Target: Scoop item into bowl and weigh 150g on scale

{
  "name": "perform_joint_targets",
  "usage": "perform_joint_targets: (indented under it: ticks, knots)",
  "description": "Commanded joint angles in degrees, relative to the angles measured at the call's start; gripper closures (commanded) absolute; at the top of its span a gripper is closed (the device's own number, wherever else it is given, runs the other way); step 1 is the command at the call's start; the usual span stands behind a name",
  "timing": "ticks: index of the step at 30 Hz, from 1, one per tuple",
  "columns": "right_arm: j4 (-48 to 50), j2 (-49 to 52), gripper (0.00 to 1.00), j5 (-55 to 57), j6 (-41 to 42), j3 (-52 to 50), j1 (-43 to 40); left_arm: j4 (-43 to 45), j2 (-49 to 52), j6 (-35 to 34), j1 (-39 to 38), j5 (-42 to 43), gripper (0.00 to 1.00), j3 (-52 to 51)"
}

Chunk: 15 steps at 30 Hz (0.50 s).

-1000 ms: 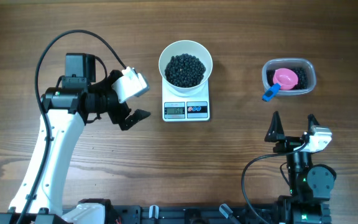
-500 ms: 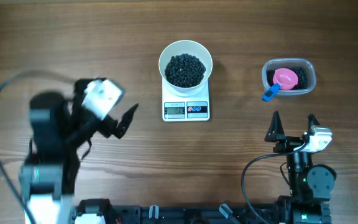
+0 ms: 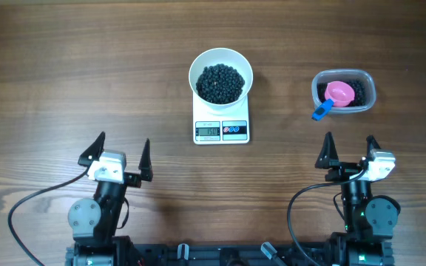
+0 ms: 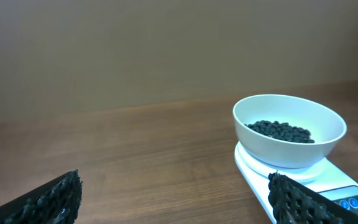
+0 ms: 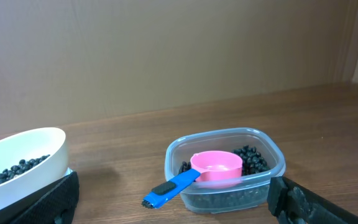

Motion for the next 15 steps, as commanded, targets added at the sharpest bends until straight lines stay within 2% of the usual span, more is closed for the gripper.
perform_joint_targets:
  ticks: [1,6,15]
  knots:
    - [0.2,-0.5,0.0,0.7,-1.0,-0.1,0.2,0.5,-3.6,-4.3,0.2,-3.8,0.0,-2.9]
    - [0.2,-0.5,0.0,0.7,-1.0,-0.1,0.2,-2.7,-5.0,-4.3,0.2,-3.8,0.0,-4.0]
    - [0.2,-0.5,0.0,0.7,-1.0,-0.1,0.2,-2.8,-5.0,-4.3,0.2,-5.7,0.0,-4.0]
